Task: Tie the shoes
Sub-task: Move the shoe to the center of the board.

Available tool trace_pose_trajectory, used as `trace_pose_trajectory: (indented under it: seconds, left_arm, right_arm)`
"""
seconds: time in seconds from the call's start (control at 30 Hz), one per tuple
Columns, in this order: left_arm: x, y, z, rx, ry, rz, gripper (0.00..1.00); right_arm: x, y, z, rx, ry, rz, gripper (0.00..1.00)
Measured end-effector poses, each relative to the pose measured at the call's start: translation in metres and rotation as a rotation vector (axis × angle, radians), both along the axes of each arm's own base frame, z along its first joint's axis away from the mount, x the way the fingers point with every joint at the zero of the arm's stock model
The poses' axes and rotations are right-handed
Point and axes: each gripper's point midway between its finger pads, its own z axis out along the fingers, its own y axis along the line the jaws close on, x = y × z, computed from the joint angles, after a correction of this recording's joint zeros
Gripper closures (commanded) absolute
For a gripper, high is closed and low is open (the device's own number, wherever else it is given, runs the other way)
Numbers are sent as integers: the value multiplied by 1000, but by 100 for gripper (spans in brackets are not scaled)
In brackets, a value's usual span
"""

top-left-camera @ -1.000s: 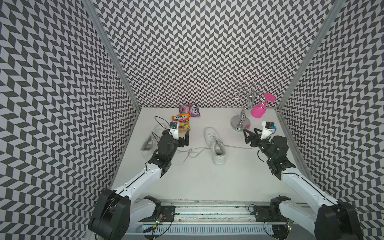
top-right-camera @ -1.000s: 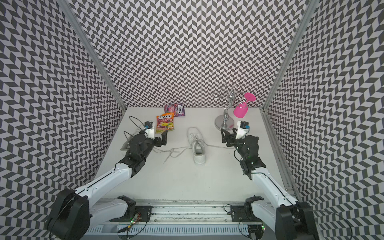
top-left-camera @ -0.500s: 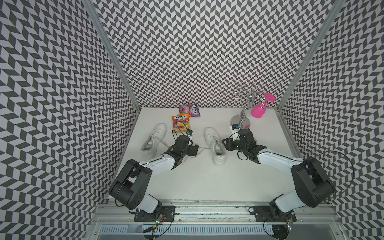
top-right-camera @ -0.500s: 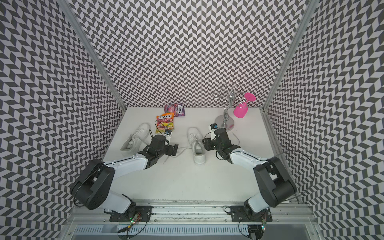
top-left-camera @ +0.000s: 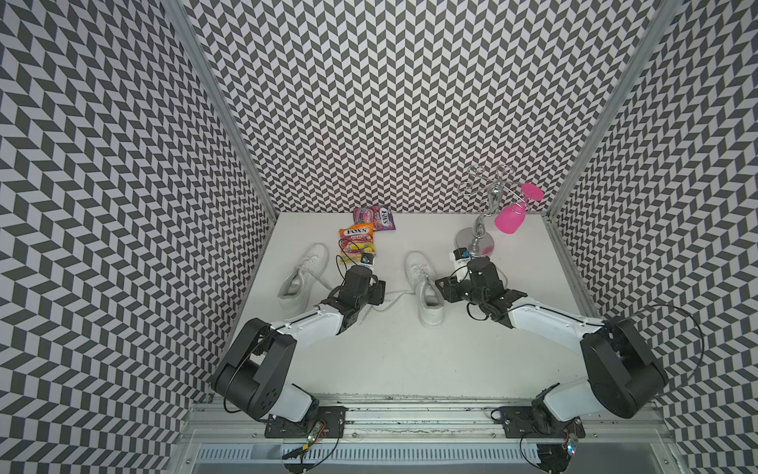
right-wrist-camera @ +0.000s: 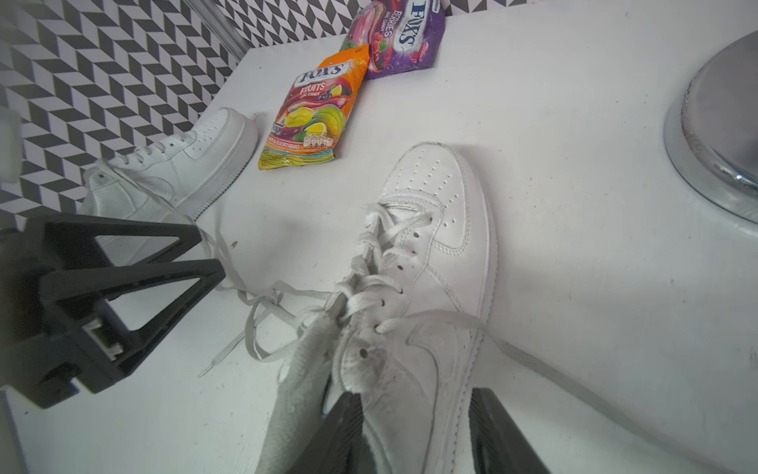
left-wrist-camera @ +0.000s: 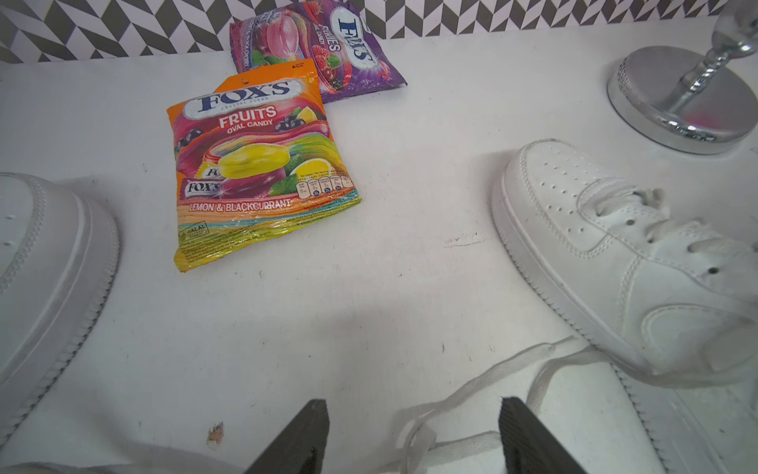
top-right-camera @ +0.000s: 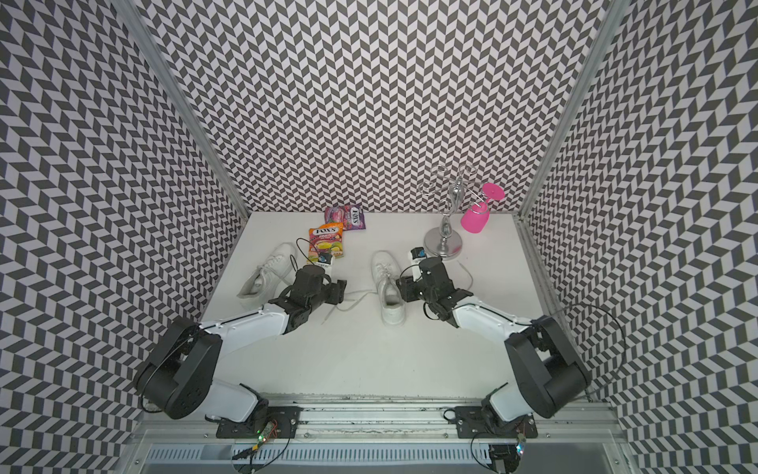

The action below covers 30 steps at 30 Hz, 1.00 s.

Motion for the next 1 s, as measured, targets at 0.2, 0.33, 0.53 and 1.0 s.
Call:
trace_pose_trajectory:
  seconds: [0.2, 0.33, 0.53, 1.0]
  left_arm:
    - [-1, -3, -1, -28, 13, -1, 29]
    - [-2, -5, -1, -44, 21, -8, 29]
    - [-3, -7, -1, -62, 29, -21, 29]
    - [-6, -15, 12, -116, 17, -49, 27]
  right_arm:
    - [-5, 5, -11, -16, 25, 22, 53]
    - [-9, 10, -31, -42, 71, 37, 58]
    - [-8, 14, -30, -51, 64, 36, 77]
    - [-42, -13, -31, -51, 106, -69, 100]
